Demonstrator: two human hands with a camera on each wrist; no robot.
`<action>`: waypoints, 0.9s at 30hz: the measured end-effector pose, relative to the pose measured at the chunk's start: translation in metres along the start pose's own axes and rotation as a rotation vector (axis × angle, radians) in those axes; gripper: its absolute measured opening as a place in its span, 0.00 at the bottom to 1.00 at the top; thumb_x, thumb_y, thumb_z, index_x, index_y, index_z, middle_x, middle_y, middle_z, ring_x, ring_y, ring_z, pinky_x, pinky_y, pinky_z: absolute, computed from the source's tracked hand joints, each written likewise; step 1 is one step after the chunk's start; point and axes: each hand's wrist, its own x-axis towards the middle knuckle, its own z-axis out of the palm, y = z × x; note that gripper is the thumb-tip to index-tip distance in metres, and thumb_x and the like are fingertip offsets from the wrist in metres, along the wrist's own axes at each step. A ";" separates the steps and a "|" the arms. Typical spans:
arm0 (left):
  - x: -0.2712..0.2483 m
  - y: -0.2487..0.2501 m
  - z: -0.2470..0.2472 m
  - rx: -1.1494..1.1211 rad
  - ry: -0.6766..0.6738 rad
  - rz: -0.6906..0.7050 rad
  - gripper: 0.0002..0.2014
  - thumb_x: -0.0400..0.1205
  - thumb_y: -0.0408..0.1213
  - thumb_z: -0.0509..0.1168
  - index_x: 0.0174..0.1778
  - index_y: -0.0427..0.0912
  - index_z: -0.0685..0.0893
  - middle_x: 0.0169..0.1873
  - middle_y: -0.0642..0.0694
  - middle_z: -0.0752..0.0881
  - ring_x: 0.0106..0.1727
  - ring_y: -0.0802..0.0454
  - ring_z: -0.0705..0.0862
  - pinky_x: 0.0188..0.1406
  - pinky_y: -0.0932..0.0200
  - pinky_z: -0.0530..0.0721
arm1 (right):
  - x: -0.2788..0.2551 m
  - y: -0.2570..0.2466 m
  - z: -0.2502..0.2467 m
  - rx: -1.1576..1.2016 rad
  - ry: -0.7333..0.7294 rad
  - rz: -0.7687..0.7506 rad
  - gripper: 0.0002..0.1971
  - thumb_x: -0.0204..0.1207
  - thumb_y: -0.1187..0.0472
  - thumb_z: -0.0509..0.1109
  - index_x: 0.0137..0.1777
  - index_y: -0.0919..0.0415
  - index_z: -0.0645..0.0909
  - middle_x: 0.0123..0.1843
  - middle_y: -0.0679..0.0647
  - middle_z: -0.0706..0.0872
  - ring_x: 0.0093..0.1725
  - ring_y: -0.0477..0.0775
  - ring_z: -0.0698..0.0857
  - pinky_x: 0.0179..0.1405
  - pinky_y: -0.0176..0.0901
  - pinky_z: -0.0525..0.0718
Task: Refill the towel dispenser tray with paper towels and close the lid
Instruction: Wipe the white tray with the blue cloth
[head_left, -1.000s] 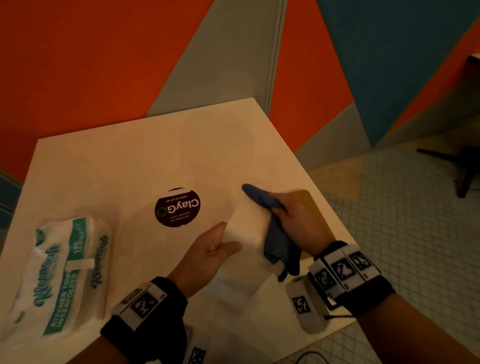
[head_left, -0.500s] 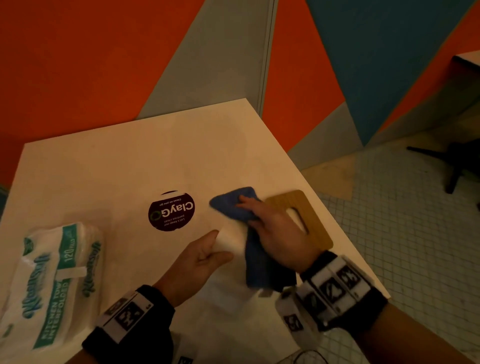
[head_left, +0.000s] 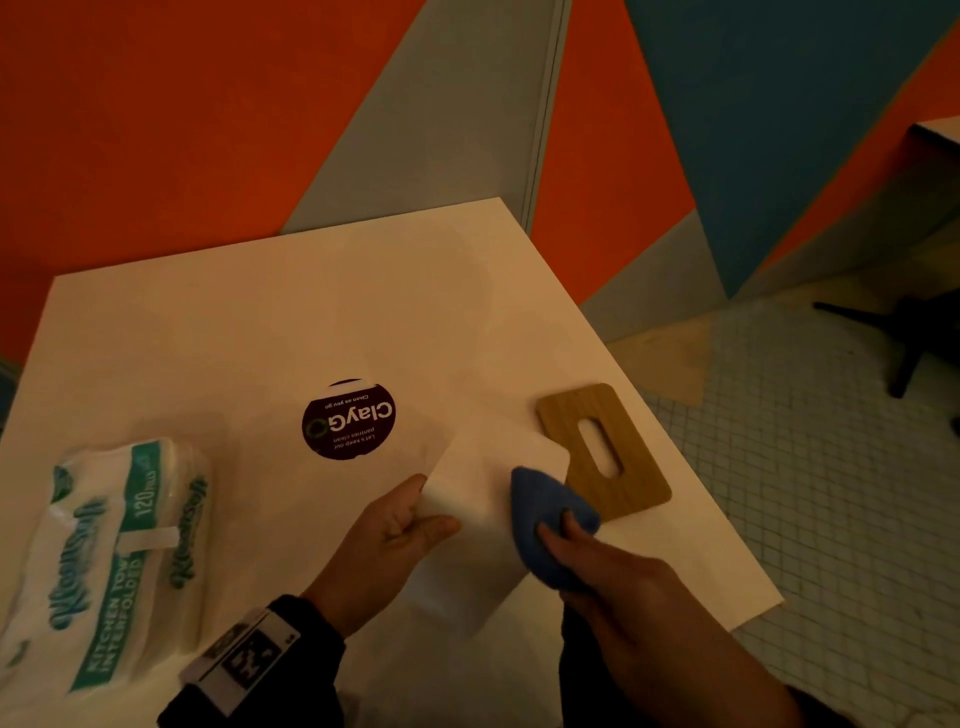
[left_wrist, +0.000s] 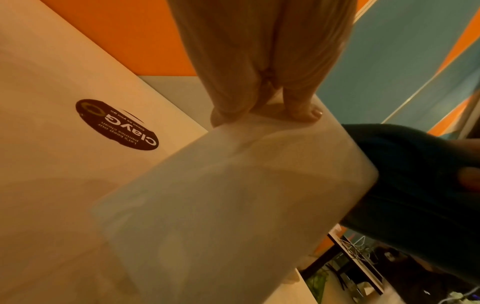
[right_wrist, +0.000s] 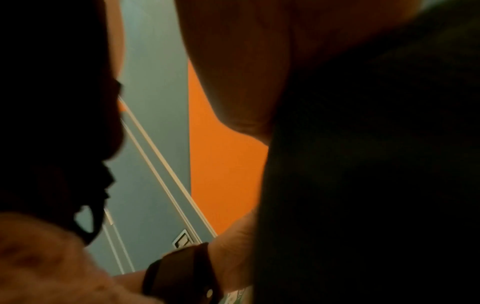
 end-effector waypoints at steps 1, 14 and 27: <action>0.000 0.001 -0.001 0.014 -0.016 -0.008 0.10 0.78 0.24 0.60 0.45 0.44 0.80 0.36 0.63 0.90 0.36 0.66 0.87 0.34 0.74 0.82 | -0.003 -0.002 -0.002 -0.036 -0.014 -0.006 0.31 0.53 0.58 0.71 0.61 0.52 0.74 0.48 0.55 0.92 0.35 0.48 0.91 0.33 0.31 0.84; 0.030 0.033 -0.004 0.111 -0.130 -0.186 0.09 0.81 0.32 0.59 0.51 0.41 0.83 0.49 0.42 0.87 0.51 0.49 0.84 0.57 0.50 0.79 | 0.004 -0.013 0.018 -0.190 0.031 -0.027 0.30 0.53 0.56 0.71 0.60 0.47 0.76 0.60 0.51 0.87 0.51 0.48 0.89 0.42 0.28 0.83; 0.022 0.031 -0.011 0.098 -0.188 -0.190 0.11 0.79 0.26 0.61 0.51 0.46 0.79 0.47 0.45 0.86 0.46 0.52 0.84 0.49 0.60 0.81 | 0.046 0.007 0.015 0.230 0.240 0.093 0.21 0.80 0.57 0.53 0.73 0.57 0.69 0.75 0.58 0.72 0.74 0.51 0.66 0.75 0.32 0.54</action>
